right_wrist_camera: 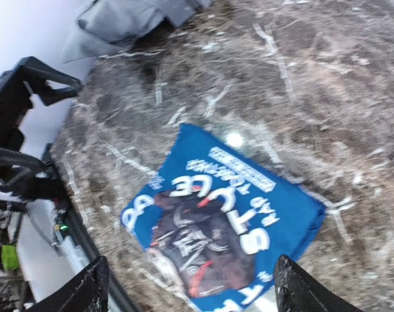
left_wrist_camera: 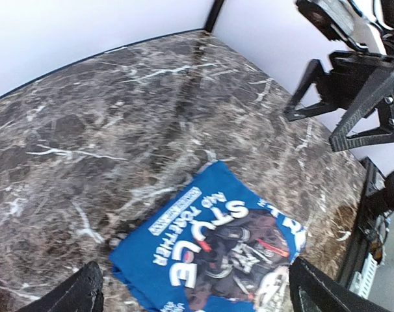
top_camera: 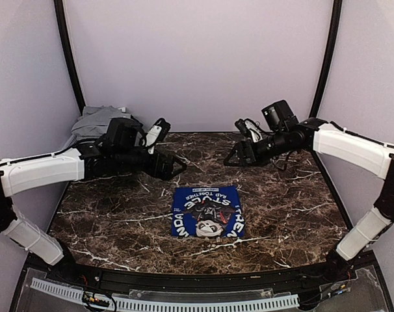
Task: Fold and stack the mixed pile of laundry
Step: Smooth out the square-folded T-shirt at the center of the board.
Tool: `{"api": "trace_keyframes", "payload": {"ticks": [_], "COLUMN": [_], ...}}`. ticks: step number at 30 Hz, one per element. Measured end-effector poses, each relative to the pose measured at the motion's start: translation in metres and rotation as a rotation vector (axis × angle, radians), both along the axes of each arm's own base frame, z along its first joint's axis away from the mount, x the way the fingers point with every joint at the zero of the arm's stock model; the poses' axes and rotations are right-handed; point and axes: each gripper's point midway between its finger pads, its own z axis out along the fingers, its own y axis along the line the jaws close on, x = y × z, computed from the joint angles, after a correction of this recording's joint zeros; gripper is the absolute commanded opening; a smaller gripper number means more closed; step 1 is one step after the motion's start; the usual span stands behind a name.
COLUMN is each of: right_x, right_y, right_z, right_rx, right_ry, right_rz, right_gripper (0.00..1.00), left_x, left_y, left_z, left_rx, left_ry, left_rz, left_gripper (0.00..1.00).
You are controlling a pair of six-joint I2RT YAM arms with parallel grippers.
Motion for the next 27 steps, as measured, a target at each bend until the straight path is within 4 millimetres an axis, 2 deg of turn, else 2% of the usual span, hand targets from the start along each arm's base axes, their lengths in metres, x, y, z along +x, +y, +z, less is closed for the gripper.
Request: {"api": "trace_keyframes", "payload": {"ticks": [1, 3, 7, 10, 14, 19, 21, 23, 27], "right_x": [-0.016, -0.046, -0.103, -0.126, -0.133, -0.126, -0.126, -0.126, -0.124], "right_y": [0.006, 0.018, 0.037, 0.041, 0.045, 0.058, 0.064, 0.07, 0.074], "right_z": [0.006, 0.004, -0.029, -0.052, -0.06, -0.048, -0.048, -0.055, -0.094], "right_rx": [0.048, 0.118, 0.198, 0.237, 0.296, 0.392, 0.419, 0.433, 0.415], "right_ry": [0.016, 0.073, 0.278, 0.404, 0.49, 0.525, 0.54, 0.563, 0.646], "right_rz": [0.028, 0.085, 0.163, 0.158, 0.117, 0.083, 0.075, 0.068, 0.006], "right_gripper": [0.88, 0.93, 0.99, 0.99, 0.99, 0.99, 0.99, 0.99, 0.99], "left_x": [-0.016, -0.045, -0.092, -0.113, -0.13, -0.141, -0.141, -0.14, -0.133], "left_y": [-0.01, -0.028, -0.045, -0.051, -0.074, -0.092, -0.095, -0.098, -0.103], "left_z": [0.005, 0.004, -0.023, -0.043, -0.052, -0.075, -0.079, -0.079, -0.087], "left_rx": [-0.01, -0.039, -0.122, -0.159, -0.248, -0.301, -0.316, -0.335, -0.357], "left_ry": [0.007, 0.056, 0.257, 0.389, 0.509, 0.651, 0.682, 0.697, 0.713], "left_rz": [-0.032, -0.093, -0.18, -0.198, -0.235, -0.228, -0.216, -0.205, -0.166], "left_gripper": [0.99, 0.99, 0.99, 0.99, 0.99, 0.99, 0.99, 0.99, 0.99]}}
